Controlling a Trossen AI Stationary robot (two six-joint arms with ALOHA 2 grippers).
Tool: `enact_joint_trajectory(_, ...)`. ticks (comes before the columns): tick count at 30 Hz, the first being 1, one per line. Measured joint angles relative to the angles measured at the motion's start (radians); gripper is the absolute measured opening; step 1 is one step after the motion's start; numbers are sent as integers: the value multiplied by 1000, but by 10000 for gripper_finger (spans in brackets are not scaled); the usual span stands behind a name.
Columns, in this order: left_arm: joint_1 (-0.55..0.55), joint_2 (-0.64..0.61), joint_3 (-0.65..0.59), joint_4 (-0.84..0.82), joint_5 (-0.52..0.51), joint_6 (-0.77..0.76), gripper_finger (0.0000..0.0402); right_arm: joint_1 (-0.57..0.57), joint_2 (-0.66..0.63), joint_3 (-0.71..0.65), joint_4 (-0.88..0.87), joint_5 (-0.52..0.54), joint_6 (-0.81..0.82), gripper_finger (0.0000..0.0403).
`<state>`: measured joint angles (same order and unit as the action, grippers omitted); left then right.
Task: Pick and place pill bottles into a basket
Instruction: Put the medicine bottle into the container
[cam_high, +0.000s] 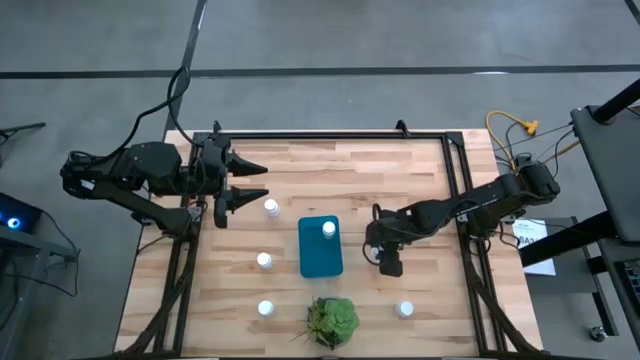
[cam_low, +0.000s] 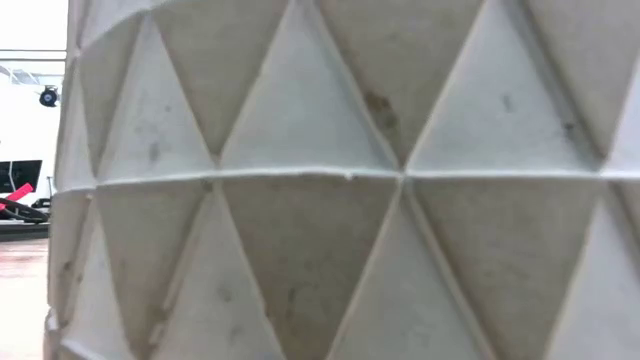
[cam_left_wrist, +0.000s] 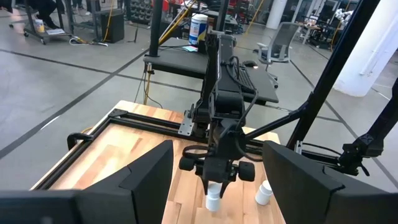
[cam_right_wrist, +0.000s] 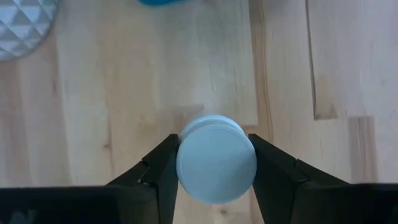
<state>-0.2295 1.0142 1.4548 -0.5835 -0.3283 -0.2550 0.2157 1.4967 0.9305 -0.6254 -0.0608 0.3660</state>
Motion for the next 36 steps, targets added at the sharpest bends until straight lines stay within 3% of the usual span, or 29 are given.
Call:
enact_joint_trajectory(16,0,-1,0,0,0,0,231,-1,0,244,-158,66,-81,148)
enact_joint_trajectory(36,0,-1,0,0,0,0,231,-59,2,514,-162,117,-154,148)
